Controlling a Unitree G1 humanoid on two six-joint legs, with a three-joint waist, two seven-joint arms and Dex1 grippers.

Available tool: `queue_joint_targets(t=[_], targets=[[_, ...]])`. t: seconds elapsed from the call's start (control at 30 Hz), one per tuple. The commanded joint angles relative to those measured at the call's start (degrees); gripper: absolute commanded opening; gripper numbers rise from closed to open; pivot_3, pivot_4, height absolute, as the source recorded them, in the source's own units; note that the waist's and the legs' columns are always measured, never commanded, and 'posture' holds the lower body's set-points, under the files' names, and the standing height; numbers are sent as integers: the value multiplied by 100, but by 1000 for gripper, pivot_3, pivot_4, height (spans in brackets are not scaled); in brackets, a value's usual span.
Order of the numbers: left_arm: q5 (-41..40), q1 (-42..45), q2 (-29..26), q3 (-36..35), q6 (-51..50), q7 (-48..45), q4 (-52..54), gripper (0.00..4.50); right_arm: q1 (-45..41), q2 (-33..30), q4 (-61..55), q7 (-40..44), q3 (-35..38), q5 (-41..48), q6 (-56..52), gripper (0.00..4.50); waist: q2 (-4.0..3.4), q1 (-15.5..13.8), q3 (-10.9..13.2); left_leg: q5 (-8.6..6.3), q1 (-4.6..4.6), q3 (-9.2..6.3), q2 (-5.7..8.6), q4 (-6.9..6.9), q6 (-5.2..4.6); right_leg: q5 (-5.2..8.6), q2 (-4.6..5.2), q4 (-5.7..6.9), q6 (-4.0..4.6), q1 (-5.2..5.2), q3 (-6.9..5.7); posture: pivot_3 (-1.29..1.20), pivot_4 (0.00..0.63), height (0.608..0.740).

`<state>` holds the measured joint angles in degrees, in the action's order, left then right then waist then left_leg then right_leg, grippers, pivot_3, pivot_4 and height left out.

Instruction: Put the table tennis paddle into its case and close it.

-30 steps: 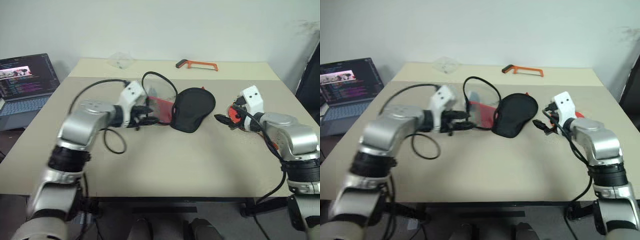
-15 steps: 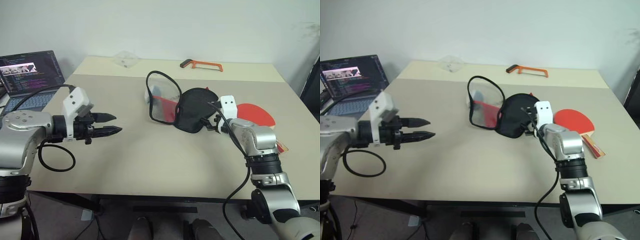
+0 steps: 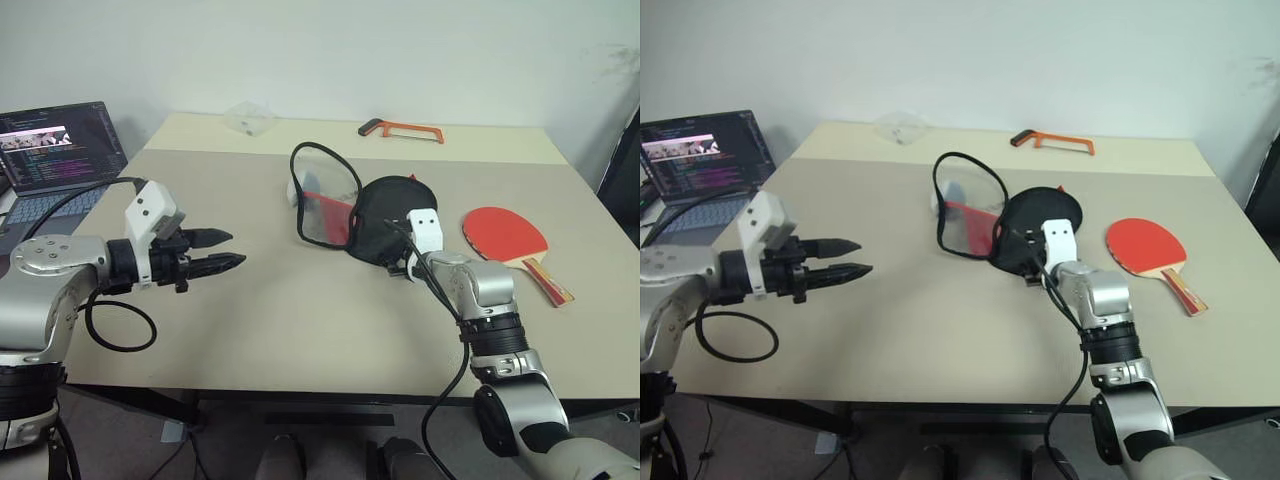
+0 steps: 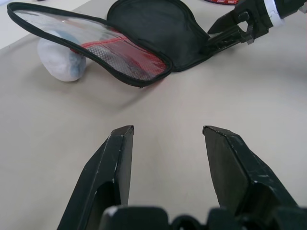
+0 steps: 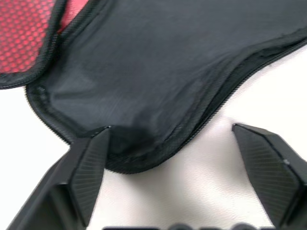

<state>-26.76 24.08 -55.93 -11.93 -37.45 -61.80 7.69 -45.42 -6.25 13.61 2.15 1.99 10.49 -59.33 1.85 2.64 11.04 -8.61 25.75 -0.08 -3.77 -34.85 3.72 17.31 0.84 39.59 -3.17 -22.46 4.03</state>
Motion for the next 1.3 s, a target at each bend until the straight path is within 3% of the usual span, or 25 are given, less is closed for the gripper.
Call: queue_joint_targets(t=[0.03,0.33,0.37,0.67,0.83,1.0,1.3], targets=[[-99,168,-30,-56,-14,84,194,2503,-73,33,264,-60,62,-87,89,3237,5,9,-3,1,0,0,0,0,-1,0,0,0,0,0,0,0,150,740],[-28,255,-65,-11,37,181,64,2503,-13,-268,130,403,-211,-177,179,144,11,62,-7,3,-3,0,-1,0,-5,1,-2,2,1,2,1,0,150,740],[-21,262,-69,-4,39,182,57,2503,10,-394,80,537,-284,-190,146,26,11,52,-7,3,-2,-1,-1,1,-5,1,-2,2,2,2,0,0,150,740],[74,445,-41,166,176,144,-202,2503,370,-2011,-360,2327,-1305,-294,351,26,11,-70,-6,2,4,1,2,3,-5,2,2,-15,1,2,-3,0,150,740],[102,619,-13,297,240,96,-350,2503,148,-2839,251,3310,-1912,-769,1485,26,11,-94,-6,2,4,2,4,1,-5,2,3,-20,0,5,-2,0,150,740],[118,706,23,384,271,85,-394,2503,-379,-3048,1636,3734,-2308,-1387,2929,26,12,-81,-5,3,3,5,3,0,-5,-3,3,-37,-8,10,0,0,150,740],[122,716,22,416,303,78,-403,2503,-1271,-2838,3541,3969,-2511,-2124,4532,26,12,-78,-4,3,4,7,4,-4,-6,-11,4,-47,-18,14,3,0,150,740]])
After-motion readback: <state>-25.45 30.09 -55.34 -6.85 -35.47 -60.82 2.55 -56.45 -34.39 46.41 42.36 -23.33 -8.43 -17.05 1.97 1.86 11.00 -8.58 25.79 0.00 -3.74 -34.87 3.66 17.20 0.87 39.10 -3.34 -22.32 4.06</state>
